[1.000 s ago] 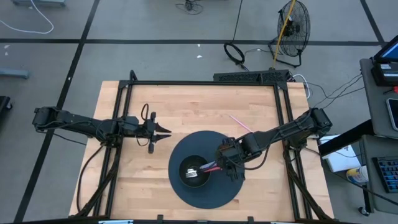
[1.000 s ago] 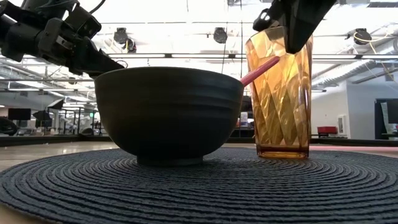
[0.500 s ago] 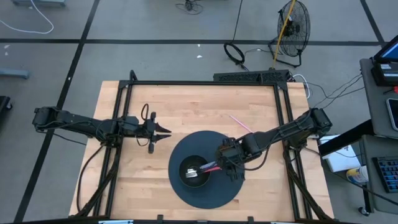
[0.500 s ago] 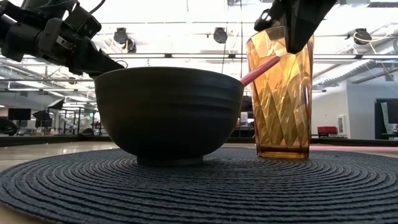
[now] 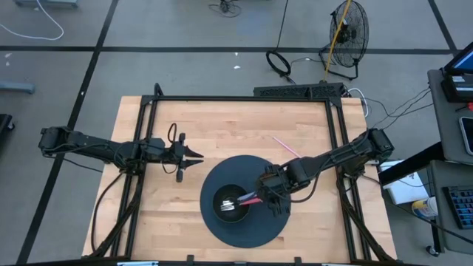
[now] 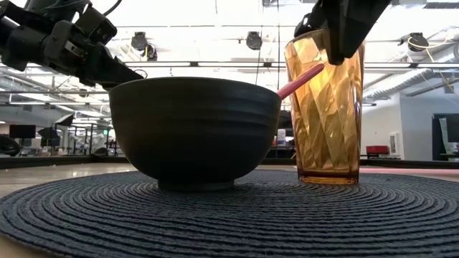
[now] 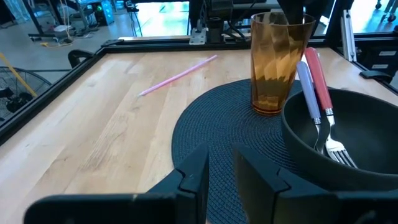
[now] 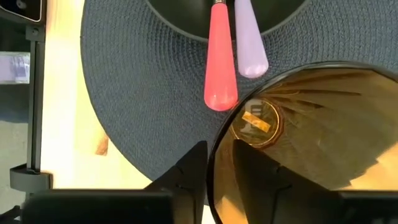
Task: Pick & Place Utensil
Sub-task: Put the brown cup on the blue mat to the top right of the black bowl, then put the pink straw into the brown cup
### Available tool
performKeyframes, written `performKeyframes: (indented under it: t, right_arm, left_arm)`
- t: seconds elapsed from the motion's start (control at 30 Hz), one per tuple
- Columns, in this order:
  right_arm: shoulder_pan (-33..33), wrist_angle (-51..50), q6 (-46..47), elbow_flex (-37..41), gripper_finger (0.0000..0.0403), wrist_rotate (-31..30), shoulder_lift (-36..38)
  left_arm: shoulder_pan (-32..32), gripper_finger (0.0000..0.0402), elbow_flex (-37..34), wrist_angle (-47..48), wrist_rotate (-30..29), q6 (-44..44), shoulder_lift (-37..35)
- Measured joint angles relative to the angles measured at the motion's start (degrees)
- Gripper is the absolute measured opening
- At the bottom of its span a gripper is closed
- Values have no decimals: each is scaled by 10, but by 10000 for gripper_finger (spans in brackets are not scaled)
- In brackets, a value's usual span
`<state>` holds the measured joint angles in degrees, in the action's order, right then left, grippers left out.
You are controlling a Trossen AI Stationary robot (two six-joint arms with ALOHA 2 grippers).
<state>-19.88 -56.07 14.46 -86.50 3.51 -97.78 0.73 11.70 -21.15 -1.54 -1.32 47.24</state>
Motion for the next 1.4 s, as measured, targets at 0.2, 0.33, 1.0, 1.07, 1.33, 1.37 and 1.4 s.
performKeyframes:
  t: [0.2,0.33,1.0,1.07,1.33,1.37,1.4]
  right_arm:
    - [0,0,0,0,101,-2,1]
    - [0,3,0,0,118,-3,15]
    - [-2,1,-15,0,131,-56,125]
    - [-3,-8,-16,-1,130,-78,144]
    - [-2,-92,47,21,130,-203,221]
    - [0,-92,53,34,130,-211,233]
    - [3,-89,59,49,130,-217,244]
  left_arm:
    - [0,76,0,0,0,1,0]
    - [0,76,0,0,0,1,0]
    - [0,76,0,0,0,1,0]
    - [0,76,0,0,0,1,0]
    - [1,76,0,1,1,-3,0]
    - [1,76,0,1,1,-4,0]
    - [1,76,0,1,1,-6,0]
